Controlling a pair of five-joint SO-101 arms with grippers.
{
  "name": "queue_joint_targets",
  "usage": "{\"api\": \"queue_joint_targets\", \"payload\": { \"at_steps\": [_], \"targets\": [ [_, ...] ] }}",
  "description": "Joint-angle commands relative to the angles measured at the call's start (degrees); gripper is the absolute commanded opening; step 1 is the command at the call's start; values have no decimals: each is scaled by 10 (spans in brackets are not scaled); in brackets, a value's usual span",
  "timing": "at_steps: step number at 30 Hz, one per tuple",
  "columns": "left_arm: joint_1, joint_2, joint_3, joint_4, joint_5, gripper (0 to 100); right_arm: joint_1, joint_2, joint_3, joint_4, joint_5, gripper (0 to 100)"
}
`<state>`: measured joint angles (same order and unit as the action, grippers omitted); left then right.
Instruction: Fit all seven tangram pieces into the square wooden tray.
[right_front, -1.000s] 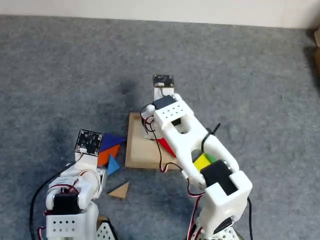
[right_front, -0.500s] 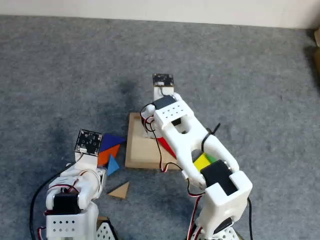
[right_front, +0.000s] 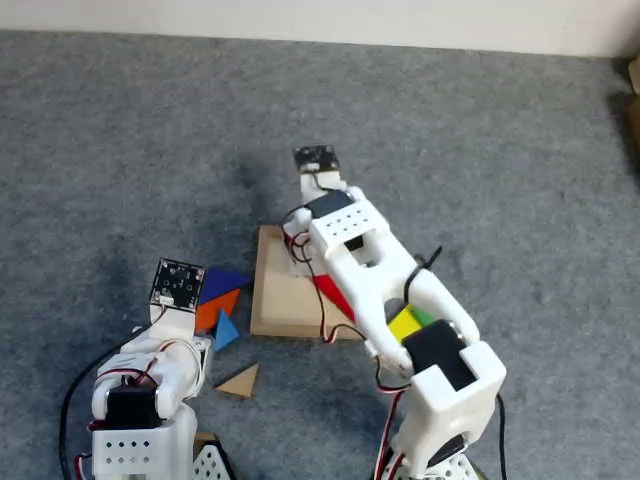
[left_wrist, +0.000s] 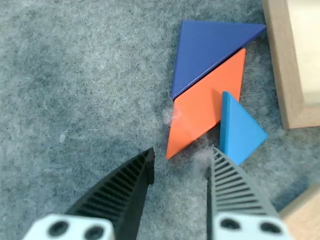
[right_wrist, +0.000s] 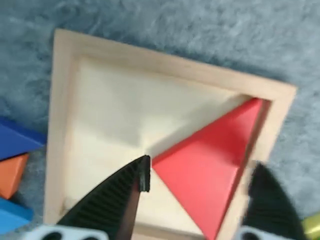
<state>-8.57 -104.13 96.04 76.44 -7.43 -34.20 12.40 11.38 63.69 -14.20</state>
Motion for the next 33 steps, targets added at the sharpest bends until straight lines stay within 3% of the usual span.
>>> {"api": "queue_joint_targets", "payload": {
  "at_steps": [1, 11, 18, 25, 33],
  "targets": [
    [5, -2, 11, 4, 2, 171, 21, -52, -29, 2, 17, 159],
    [5, -2, 11, 4, 2, 171, 55, 24, -29, 10, 52, 148],
    [5, -2, 11, 4, 2, 171, 100, 20, -35, 69, 70, 148],
    [5, -2, 11, 4, 2, 171, 100, -95, -51, 73, 102, 148],
    [5, -2, 11, 4, 2, 171, 138, -213, -24, 167, 103, 176]
  ]
}}
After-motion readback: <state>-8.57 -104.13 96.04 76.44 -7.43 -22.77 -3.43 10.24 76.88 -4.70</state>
